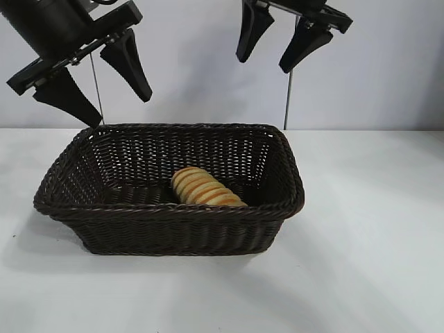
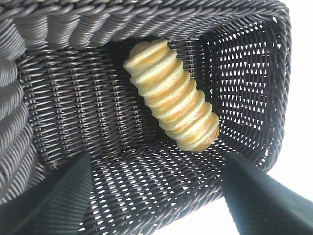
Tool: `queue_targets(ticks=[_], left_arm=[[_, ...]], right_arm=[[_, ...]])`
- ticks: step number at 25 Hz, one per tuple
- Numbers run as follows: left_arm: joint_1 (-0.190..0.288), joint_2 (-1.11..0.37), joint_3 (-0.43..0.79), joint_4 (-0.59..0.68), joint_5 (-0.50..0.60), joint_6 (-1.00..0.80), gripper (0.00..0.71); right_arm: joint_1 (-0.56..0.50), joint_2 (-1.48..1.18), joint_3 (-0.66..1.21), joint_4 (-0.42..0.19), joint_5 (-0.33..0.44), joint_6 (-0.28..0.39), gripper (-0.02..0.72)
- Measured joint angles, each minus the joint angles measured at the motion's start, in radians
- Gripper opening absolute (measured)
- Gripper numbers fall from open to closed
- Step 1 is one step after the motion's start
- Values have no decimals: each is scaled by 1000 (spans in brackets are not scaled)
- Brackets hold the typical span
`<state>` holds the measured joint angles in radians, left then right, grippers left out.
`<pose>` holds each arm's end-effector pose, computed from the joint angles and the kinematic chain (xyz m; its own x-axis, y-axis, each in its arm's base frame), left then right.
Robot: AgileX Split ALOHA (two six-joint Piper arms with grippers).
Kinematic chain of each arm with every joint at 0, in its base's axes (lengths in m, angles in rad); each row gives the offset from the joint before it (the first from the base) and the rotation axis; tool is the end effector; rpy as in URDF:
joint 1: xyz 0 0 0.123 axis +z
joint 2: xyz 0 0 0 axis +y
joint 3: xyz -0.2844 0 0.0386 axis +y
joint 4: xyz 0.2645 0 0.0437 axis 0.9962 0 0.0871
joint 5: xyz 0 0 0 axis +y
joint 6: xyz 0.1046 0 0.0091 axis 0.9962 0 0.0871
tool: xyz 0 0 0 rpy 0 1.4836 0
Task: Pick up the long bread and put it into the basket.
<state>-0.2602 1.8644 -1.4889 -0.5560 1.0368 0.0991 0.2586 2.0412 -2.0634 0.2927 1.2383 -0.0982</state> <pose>0.3846 -0.1518 0.2389 -0.9733 0.0695 -0.2190 0.1706 0.8567 -0.4867 0.4482 0.1482 0.3178 -0.8681 -0.2298 -0.4400 -0.3622 0.8994 0.2449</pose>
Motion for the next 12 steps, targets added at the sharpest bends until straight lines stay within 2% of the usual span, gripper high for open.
queue_targets(ticks=[5,12], left_arm=[[0,0,0,0,0,0,540],[0,0,0,1,1,0,540]], right_arm=[[0,-34,106,6,1,-12,519],[0,-49,114,6,1,-19,519]])
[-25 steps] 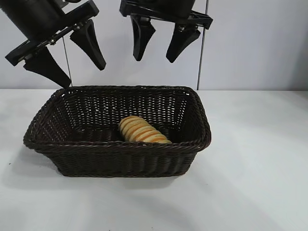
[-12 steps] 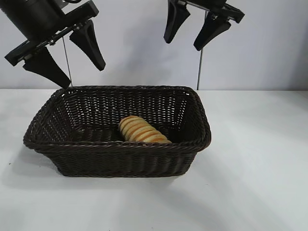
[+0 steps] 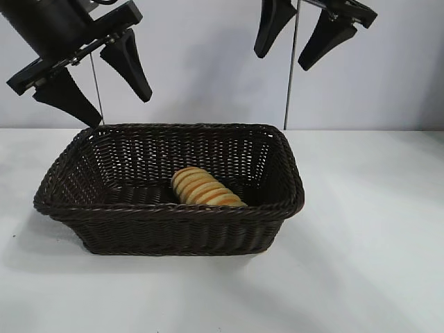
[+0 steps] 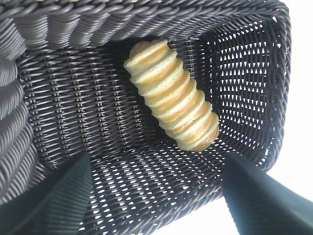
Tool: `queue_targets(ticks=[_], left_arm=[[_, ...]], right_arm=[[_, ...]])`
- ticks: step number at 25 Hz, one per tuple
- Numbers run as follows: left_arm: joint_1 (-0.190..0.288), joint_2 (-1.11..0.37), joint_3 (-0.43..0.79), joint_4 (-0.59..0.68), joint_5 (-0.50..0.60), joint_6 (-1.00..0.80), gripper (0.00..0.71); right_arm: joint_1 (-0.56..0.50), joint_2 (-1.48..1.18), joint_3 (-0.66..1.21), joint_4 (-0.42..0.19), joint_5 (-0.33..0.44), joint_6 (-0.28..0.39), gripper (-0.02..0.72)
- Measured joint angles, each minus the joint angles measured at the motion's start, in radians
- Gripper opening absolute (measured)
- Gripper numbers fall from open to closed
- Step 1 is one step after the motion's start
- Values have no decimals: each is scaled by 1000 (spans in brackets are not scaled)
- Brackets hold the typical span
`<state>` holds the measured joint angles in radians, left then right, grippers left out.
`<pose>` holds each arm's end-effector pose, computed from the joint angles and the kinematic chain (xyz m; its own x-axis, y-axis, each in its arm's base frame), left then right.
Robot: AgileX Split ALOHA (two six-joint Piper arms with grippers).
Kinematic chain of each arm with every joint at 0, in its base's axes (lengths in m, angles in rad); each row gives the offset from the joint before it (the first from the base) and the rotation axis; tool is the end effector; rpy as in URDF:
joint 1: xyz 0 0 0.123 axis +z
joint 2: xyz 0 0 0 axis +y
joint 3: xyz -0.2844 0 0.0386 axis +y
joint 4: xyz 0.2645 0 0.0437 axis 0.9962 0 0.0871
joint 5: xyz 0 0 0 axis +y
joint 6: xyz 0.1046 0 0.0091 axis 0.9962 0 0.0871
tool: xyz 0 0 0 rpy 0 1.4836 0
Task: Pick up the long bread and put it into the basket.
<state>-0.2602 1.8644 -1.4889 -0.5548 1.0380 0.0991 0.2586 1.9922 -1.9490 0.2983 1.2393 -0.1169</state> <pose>0.3845 -0.1517 0.2388 -0.9734 0.0706 -0.2182 0.1711 0.8571 -0.4858 0.4333 0.1448 0.3057 -0.8882 -0.2520 -0.3842 -0.3630 0.8975 0.2505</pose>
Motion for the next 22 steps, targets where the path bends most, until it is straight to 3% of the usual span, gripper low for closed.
queue_targets(ticks=[22], left_arm=[[0,0,0,2,0,0,540]], right_arm=[[1,15,82,1,-3,0,519]])
